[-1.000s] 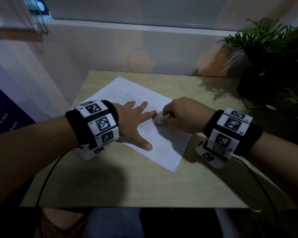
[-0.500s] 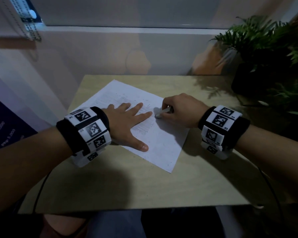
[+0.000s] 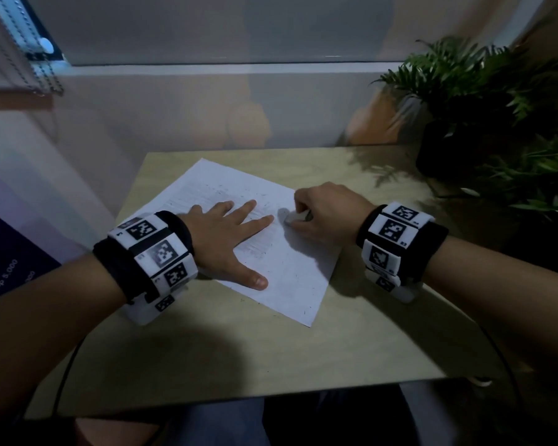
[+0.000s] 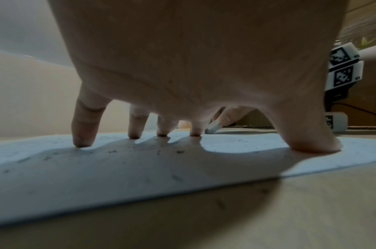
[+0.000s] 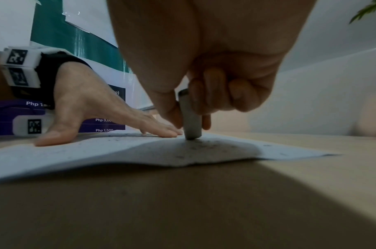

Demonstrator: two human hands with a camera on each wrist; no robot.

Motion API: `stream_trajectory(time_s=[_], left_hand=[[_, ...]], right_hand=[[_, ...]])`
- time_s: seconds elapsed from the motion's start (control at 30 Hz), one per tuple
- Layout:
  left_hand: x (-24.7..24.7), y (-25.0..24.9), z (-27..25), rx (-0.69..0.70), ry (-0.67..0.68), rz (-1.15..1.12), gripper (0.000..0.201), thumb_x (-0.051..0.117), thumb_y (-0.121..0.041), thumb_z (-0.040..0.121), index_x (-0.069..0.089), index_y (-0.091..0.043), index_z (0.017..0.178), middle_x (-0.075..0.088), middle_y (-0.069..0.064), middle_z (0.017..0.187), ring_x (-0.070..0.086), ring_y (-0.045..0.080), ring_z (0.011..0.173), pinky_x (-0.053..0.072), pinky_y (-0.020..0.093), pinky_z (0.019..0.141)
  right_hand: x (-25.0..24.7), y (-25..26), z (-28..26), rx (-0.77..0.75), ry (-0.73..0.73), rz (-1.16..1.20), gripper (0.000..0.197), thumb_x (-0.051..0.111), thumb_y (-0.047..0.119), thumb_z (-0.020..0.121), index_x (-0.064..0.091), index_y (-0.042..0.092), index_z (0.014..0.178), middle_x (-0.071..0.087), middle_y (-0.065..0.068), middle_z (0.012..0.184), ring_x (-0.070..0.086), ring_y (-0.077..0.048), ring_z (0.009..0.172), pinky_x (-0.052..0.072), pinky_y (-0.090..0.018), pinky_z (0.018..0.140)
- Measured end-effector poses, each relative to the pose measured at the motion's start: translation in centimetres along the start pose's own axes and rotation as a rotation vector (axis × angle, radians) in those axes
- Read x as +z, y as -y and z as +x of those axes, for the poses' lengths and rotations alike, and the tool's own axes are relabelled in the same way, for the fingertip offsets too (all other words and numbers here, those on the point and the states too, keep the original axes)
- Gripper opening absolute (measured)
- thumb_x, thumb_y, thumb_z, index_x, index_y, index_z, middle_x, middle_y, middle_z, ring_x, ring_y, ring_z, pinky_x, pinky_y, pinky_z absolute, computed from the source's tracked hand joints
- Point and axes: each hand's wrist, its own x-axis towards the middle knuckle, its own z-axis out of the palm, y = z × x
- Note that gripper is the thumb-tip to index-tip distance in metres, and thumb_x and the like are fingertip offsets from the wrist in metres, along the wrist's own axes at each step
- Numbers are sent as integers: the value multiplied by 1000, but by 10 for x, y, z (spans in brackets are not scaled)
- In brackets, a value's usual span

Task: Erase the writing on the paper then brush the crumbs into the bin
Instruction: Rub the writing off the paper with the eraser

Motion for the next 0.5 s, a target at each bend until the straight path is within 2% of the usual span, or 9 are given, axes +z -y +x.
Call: stream_trajectory(time_s=[0.07,0.13,0.23,0.3,0.37,0.43,0.47,0.5], left_hand=[[-1,-1,0,2,6,2,129,27,-110,47,-29,-53,149,-34,-12,163,-15,27,156,7,65,121],[-2,-1,0,-2,13,2,129,28,-109,49,-29,-53,149,-35,-13,163,-15,27,156,7,65,121],[-1,-1,0,-9,8,4,124,35,-106,57,-28,-53,150,-34,-13,163,-15,26,156,6,65,121],[-1,-1,0,-12,2,8,123,36,-105,59,-28,-52,150,-34,-13,163,-15,26,156,6,65,121],[-1,-1,0,-10,2,8,126,34,-107,56,-28,-52,150,-34,-12,163,-15,26,156,6,65,120],[-1,-1,1,-5,7,-2,130,29,-110,47,-29,-53,149,-34,-12,163,-16,26,156,6,65,120],[-1,-1,1,-6,8,-6,132,27,-110,44,-30,-54,148,-34,-12,163,-16,26,156,6,65,120],[-1,0,1,-8,8,-7,132,26,-110,43,-29,-54,148,-34,-12,163,-16,26,156,6,66,120]], right_hand=[[-4,7,-6,-118,133,101,34,63,54,89,58,22,84,57,7,75,53,-17,73,40,-32,62],[-7,10,-7,-122,205,178,36,66,59,86,62,23,85,61,8,77,55,-11,73,42,-29,63],[-3,3,0,-2,36,38,37,61,56,90,60,19,84,60,0,80,58,-24,79,38,-33,62],[-1,2,0,36,-50,-50,36,55,51,93,55,16,81,56,-3,76,57,-31,77,39,-34,60],[0,10,-7,-63,-11,-24,34,55,52,93,53,20,81,54,3,73,54,-24,71,40,-33,61],[-1,24,-17,-214,86,44,27,61,52,91,47,31,80,49,14,67,49,-7,63,37,-29,60],[-2,27,-18,-252,116,69,26,64,51,90,47,34,80,48,16,66,48,-4,63,36,-25,60],[-1,26,-16,-234,106,73,26,64,52,89,48,33,81,50,15,68,50,-6,65,38,-26,61]])
